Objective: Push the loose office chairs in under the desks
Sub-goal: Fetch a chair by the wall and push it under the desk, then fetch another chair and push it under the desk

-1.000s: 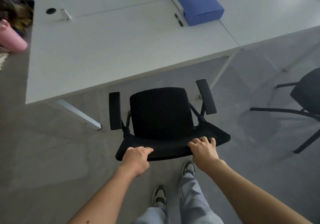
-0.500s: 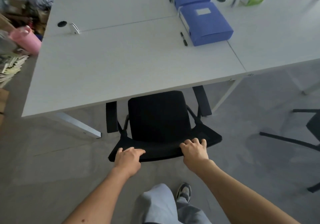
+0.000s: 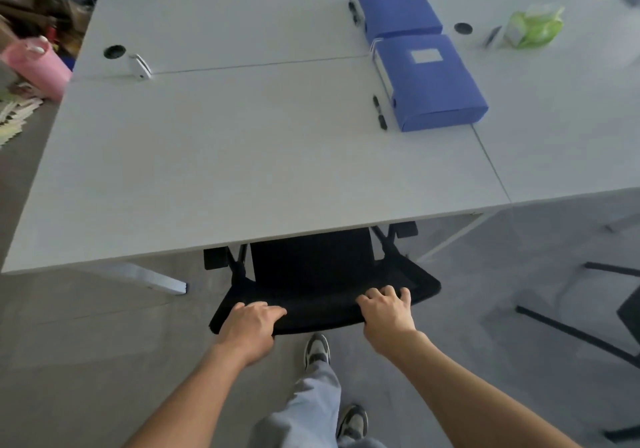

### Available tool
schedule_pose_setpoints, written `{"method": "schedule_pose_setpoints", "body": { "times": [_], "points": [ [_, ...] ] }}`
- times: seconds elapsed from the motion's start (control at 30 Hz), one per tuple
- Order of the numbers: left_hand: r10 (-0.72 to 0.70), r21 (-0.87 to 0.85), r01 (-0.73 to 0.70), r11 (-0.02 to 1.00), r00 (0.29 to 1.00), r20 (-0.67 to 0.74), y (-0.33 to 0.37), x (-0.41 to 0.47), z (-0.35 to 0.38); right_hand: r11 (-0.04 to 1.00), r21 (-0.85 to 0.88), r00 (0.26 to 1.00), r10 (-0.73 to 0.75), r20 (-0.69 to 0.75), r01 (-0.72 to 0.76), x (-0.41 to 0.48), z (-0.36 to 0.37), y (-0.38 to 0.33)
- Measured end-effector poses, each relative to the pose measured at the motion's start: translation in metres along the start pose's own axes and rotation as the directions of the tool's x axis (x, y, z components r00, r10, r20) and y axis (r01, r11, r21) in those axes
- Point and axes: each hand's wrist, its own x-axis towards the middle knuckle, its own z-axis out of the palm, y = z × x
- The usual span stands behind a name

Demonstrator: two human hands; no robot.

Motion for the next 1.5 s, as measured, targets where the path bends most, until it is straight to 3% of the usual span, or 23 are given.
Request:
{"method": "schedule_pose_setpoints", "body": {
  "times": [0.33,0.7,0.83,0.93,1.13,1.5],
  "points": [
    [0.019,-0.005,-0.02,1.0,0.999,-0.036,-0.044,0.069,-0.046,1.0,0.019,1.0,0.021,-0.013,-0.021,0.074,-0.042,-0.016],
    [0.075,0.006,-0.075,0.997,0.996,0.047,-0.06,0.088,-0.05,0.999,0.027,0.999,0.027,0.017,-0.027,0.083,-0.047,-0.021],
    [0.035,0.04,-0.037,0.999,0.999,0.034,-0.051,0.083,-0.055,0.997,0.079,1.0,-0.001,-0.028,0.003,0.081,-0.048,-0.018],
    [-0.02,0.03,0.02,0.999,1.0,0.007,-0.046,0.081,-0.053,0.995,0.096,0.99,0.003,-0.142,0.011,0.072,-0.045,-0.006],
    [0.041,-0.016,-0.041,0.999,0.999,0.002,0.031,0.084,-0.06,0.982,0.149,0.935,0.162,-0.314,-0.12,0.033,-0.031,0.043],
    [0.172,0.18,-0.146,0.973,0.975,-0.138,0.194,0.081,-0.043,0.803,0.383,0.764,0.575,-0.294,-0.458,-0.096,0.034,0.182]
  ]
}}
